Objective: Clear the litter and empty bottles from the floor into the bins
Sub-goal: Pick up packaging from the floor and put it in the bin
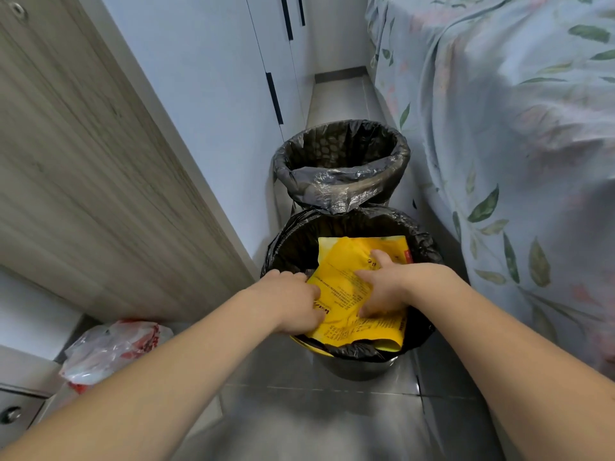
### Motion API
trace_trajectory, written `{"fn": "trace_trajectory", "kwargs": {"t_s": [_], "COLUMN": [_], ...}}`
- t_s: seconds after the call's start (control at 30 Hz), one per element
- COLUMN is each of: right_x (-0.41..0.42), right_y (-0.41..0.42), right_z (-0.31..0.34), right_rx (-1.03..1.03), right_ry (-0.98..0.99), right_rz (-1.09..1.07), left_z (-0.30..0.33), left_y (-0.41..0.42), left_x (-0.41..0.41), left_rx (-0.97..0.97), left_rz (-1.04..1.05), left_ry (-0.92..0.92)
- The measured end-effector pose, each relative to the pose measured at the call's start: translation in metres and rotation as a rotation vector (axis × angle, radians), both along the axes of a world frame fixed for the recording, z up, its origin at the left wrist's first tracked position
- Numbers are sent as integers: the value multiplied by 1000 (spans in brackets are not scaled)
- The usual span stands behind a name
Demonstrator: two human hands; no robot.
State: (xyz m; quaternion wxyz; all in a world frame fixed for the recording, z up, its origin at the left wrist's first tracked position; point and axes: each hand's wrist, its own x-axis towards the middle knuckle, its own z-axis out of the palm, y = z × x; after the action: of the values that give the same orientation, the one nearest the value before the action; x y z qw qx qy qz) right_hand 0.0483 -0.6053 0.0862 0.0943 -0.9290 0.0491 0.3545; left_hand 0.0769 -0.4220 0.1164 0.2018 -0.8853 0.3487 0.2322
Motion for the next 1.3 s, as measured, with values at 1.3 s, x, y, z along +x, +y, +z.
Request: {"fn": "trace_trajectory", "kwargs": {"t_s": [1.3], "right_x": [16], "right_y": [24], "right_z": [-21], "right_rx": [-172], "right_ry": [50], "right_rz": [63], "left_z": [45], "left_y": [1], "left_x": [19], "left_rx": [-406], "left_rz": [164], "left_ry": [71]}}
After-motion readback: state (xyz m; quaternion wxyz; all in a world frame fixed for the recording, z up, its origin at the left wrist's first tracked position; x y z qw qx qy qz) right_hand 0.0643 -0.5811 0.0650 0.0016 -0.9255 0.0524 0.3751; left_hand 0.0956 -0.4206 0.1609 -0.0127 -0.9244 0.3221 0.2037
